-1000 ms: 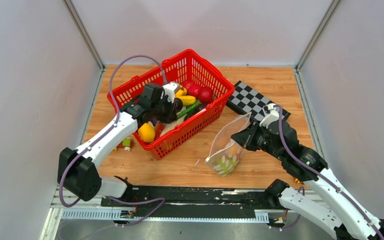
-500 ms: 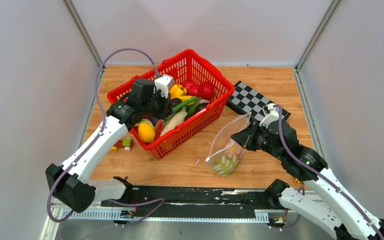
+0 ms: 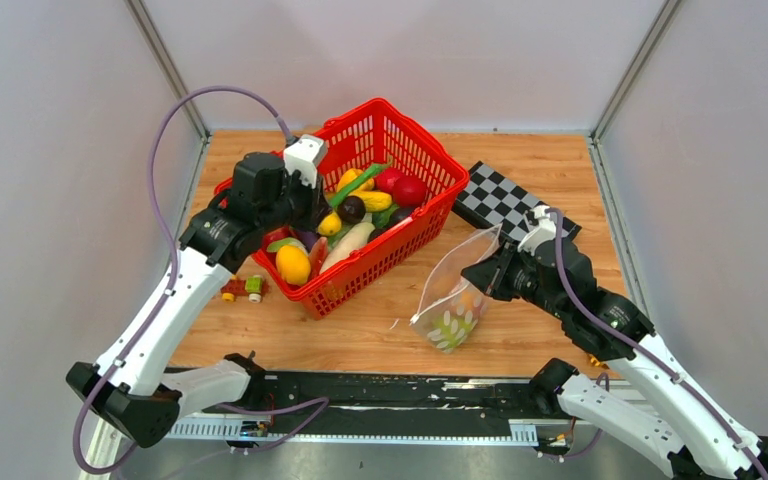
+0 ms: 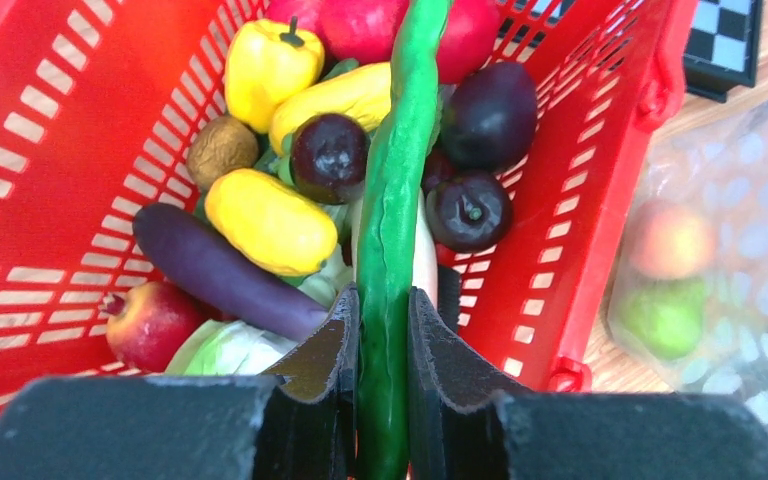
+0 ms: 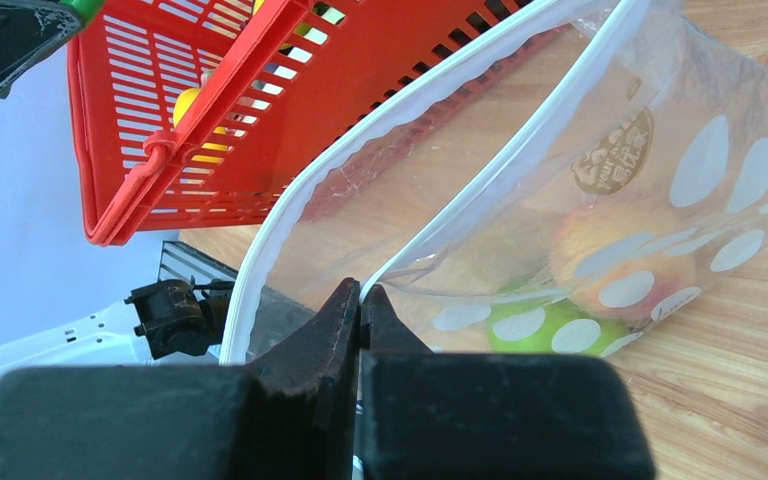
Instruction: Place the food in the zip-top bag and seal the zipper
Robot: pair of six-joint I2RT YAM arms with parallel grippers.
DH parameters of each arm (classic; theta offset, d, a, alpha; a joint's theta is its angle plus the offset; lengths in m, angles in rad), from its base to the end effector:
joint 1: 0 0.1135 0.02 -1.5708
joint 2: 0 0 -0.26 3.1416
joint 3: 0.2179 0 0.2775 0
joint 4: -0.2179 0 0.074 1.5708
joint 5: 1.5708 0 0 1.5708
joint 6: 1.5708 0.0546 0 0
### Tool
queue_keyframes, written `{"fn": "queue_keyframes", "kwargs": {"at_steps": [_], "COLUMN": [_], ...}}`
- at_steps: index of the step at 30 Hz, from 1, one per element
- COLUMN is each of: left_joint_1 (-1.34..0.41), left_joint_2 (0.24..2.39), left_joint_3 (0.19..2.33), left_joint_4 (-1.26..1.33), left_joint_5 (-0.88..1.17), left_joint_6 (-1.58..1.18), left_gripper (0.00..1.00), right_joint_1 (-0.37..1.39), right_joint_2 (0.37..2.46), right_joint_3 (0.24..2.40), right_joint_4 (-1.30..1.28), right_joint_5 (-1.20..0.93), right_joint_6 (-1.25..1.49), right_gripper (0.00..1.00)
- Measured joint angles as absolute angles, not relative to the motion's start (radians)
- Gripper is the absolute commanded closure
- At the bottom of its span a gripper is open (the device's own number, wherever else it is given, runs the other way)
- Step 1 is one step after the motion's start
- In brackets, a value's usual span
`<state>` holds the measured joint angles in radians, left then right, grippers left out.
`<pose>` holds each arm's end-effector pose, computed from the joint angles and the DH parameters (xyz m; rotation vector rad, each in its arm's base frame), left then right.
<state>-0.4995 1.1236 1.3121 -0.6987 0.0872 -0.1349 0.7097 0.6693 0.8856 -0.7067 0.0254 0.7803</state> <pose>0.2387 -0.1357 0.3949 0.4363 2.0687 -0.4741 0.1384 0.1171 0.3310 0.0937 2.1822 0.8677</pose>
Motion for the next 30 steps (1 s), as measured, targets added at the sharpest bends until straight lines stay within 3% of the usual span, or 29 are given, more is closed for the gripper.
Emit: {"fn": "queue_keyframes", "kwargs": {"at_steps": [4,6,7,8,9,17,24,30], "left_joint_1": [-0.500,-0.500,-0.500,-0.499,-0.496,-0.482,-0.482,-0.482], "left_joint_2": [1.157,1.182,1.190,1.196,1.203,1.266,1.414,1.671], "left_joint_3": [1.314,1.294,1.277,1.258,1.242,1.242,1.382,1.589], "left_joint_4": [-0.724,-0.715,-0.712,-0.711,-0.712,-0.656,-0.456,-0.347], "left_joint_5": [0.047,0.003,-0.022,-0.049,-0.072,-0.119,0.133,0.356], "left_joint_6": [-0.133,-0.141,-0.142,-0.144,-0.145,-0.158,-0.170,-0.168], "left_gripper": [0.55,0.55,0.49,0.33,0.24,0.19,0.19,0.21], "right_joint_1": [0.710,0.710,0.710,0.710,0.710,0.710,0.710,0.710], "right_joint_2": [0.675,0.675,0.674,0.673,0.673,0.673,0.686,0.686], "right_joint_3": [0.886,0.886,0.886,0.886,0.886,0.892,0.901,0.900], "right_joint_4": [-0.707,-0.707,-0.707,-0.707,-0.707,-0.710,-0.710,-0.710], "right_joint_5": [0.025,0.025,0.025,0.025,0.026,0.029,0.029,0.029], "right_joint_6": [0.779,0.778,0.778,0.776,0.775,0.771,0.761,0.757], "right_gripper": [1.00,1.00,1.00,1.00,1.00,1.00,1.00,1.00]}}
